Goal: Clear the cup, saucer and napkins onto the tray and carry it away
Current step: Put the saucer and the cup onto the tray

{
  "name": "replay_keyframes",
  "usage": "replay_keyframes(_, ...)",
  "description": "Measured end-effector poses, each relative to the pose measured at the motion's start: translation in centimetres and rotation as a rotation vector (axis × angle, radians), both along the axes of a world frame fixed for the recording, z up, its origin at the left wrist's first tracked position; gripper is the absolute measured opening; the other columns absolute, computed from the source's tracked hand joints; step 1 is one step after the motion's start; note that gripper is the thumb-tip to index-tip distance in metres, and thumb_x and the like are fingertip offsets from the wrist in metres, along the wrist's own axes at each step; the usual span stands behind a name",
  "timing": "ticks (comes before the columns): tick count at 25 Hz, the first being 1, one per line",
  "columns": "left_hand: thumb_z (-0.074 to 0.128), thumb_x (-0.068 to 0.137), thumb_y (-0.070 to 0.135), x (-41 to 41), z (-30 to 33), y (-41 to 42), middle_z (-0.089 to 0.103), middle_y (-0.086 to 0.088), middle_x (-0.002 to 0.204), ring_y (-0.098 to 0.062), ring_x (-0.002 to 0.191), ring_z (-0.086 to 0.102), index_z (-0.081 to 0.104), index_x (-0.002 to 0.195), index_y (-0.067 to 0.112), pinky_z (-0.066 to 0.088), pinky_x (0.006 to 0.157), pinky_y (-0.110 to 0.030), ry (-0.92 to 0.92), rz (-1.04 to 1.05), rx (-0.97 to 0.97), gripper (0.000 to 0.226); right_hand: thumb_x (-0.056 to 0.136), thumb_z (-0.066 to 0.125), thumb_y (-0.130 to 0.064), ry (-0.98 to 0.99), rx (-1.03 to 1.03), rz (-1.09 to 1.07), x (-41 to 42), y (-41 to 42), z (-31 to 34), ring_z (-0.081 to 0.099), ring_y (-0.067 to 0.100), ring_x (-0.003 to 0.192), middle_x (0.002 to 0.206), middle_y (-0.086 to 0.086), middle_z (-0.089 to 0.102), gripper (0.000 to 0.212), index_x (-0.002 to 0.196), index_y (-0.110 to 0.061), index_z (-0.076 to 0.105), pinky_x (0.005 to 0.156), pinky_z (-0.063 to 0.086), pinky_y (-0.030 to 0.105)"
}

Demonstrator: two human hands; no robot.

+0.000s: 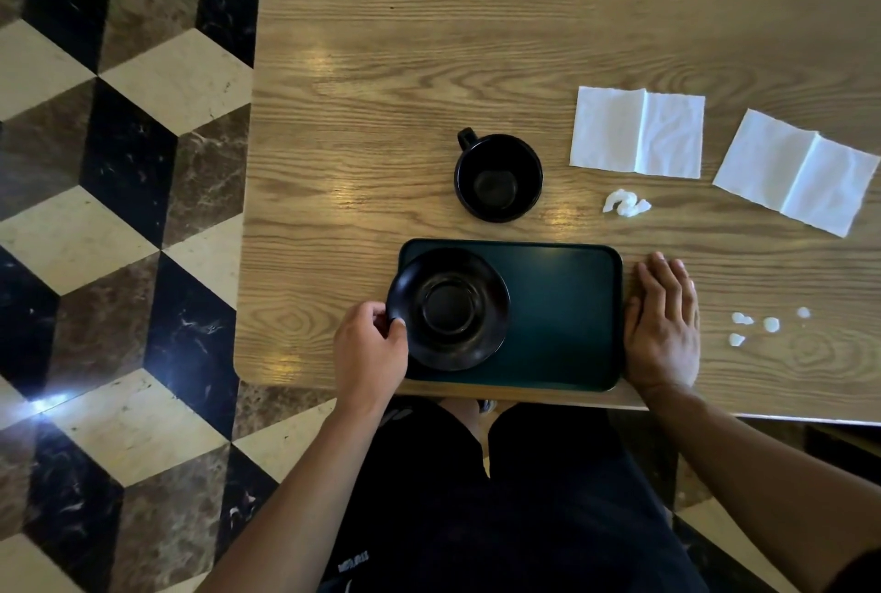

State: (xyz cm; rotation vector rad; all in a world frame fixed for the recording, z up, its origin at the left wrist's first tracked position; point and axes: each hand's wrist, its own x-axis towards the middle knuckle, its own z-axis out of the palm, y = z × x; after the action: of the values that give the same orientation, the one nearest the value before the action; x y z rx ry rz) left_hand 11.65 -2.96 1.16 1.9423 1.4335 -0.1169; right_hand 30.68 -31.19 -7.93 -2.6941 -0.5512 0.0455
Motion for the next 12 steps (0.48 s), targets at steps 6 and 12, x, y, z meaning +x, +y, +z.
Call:
replay_keyframes(6, 0.067, 0.092, 0.019, 0.3, 0.4, 0.3, 0.069, 0.001, 0.093, -0.023, 0.091, 0.064, 0.066, 0.103, 0.014, 0.041, 0.075, -0.031, 0.022, 0.049, -0.087, 0.013, 0.103, 0.041, -0.022, -0.002, 0.002, 0.003, 0.0, 0.0, 0.0, 0.031, 0.031, 0.151, 0.157, 0.011, 0.045, 0.044, 0.143, -0.007, 0.052, 0.121, 0.028, 0.053)
replay_keyframes(12, 0.067, 0.086, 0.041, 2.9, 1.6, 2.4, 0.064, 0.001, 0.111, -0.021, 0.105, 0.062, 0.055, 0.129, 0.019, 0.049, 0.088, -0.036, -0.086, 0.053, -0.100, 0.050, 0.102, 0.043, -0.021, -0.022, -0.004, 0.005, 0.0, 0.0, 0.0, 0.034, 0.033, 0.150, 0.154, 0.013, 0.048, 0.043, 0.140, -0.005, 0.054, 0.121, 0.029, 0.054)
